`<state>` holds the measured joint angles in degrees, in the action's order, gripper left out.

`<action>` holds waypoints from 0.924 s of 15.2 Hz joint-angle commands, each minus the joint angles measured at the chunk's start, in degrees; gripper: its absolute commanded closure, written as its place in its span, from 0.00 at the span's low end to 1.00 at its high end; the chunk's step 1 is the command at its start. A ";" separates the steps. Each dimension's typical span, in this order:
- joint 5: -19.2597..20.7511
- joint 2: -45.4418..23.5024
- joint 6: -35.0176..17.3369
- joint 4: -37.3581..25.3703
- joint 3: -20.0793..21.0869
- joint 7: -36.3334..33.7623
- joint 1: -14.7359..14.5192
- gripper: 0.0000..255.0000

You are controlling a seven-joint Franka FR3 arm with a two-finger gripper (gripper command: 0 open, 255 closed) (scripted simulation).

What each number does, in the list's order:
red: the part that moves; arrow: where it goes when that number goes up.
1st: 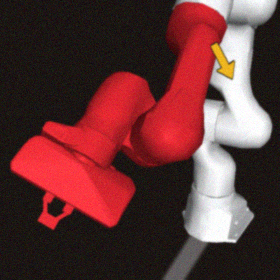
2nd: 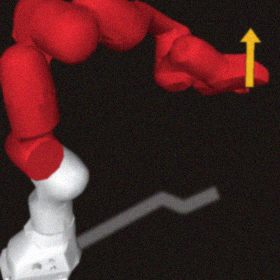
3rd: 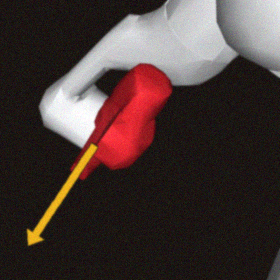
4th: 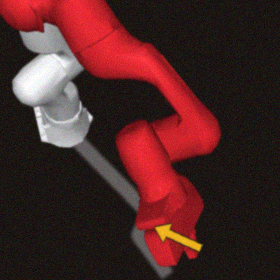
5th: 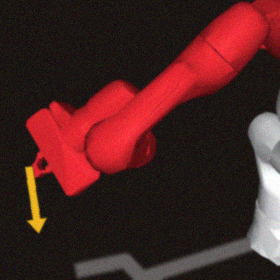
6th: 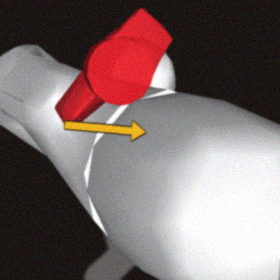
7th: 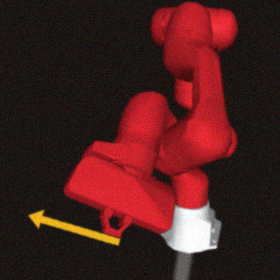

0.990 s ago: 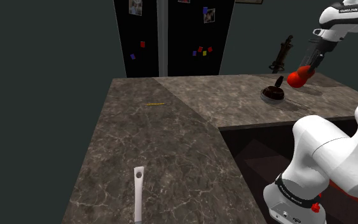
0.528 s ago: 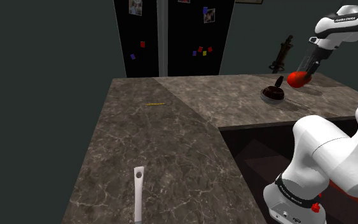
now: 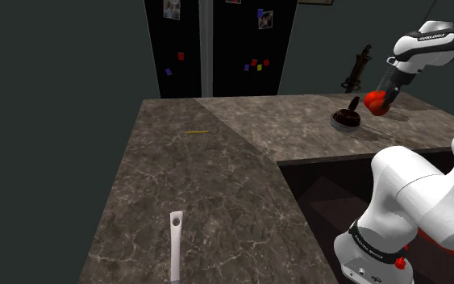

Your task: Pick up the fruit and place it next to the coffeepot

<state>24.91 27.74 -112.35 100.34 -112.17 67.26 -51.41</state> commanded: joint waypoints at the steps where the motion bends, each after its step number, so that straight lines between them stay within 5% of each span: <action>1: 0.64 0.54 -1.25 0.92 -0.56 -0.41 -0.35 1.00; 14: 5.48 4.67 -8.74 5.66 -5.14 -3.11 -3.10 1.00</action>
<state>29.79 31.88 -120.32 105.63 -116.73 64.51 -54.05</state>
